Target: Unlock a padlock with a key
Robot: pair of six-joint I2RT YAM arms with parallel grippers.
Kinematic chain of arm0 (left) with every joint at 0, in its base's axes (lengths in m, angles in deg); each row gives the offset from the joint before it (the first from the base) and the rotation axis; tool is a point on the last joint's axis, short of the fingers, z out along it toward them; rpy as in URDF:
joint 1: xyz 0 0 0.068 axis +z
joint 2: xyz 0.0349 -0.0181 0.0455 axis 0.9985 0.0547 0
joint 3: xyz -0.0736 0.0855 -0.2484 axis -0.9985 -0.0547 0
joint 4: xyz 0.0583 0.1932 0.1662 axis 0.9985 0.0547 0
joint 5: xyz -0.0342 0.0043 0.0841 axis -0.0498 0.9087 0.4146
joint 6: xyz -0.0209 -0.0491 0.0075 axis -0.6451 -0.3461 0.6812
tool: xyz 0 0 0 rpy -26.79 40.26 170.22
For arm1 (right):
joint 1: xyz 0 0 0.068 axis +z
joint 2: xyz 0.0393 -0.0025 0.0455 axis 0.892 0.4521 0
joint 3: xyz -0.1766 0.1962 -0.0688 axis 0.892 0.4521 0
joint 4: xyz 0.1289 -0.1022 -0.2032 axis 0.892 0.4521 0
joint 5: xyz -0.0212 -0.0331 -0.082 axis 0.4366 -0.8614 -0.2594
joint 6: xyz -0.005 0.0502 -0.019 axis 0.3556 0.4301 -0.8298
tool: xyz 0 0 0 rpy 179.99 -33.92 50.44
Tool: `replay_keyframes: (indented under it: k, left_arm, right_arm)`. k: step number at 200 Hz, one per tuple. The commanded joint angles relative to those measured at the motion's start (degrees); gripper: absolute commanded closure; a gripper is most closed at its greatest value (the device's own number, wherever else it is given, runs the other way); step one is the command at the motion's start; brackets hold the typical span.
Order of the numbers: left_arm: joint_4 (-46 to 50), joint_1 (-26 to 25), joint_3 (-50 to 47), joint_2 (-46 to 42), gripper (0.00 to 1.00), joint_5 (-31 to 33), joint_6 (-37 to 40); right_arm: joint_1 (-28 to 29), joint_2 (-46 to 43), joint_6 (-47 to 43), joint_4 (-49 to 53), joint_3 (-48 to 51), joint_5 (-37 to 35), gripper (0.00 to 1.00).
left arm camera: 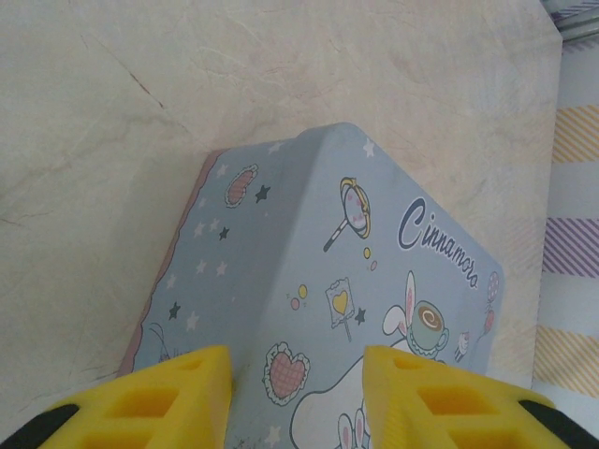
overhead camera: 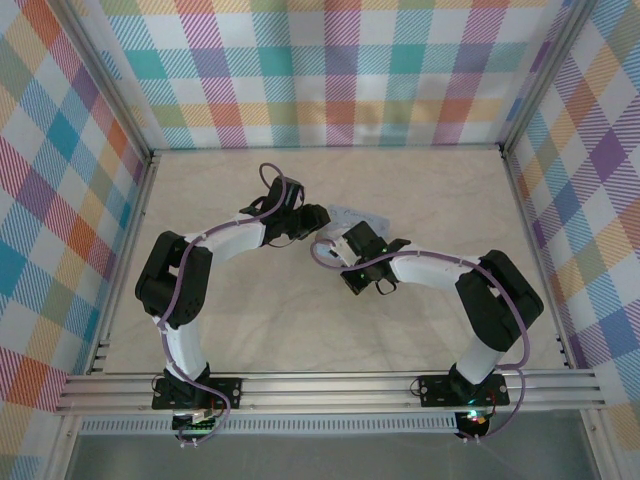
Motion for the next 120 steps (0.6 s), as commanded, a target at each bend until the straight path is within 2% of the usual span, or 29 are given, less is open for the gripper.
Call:
replay_keyframes:
  k: [1, 120]
  left_arm:
    - [-1.2, 0.3, -0.9, 0.1, 0.59, -1.4, -0.3]
    - [-2.0, -0.6, -1.4, 0.3, 0.59, -1.9, -1.2]
  right_arm:
    - [0.6, 0.3, -2.1, -0.6, -2.0, -0.9, 1.00]
    - [2.4, 2.7, -11.2, -2.2, -5.2, -3.8, 1.00]
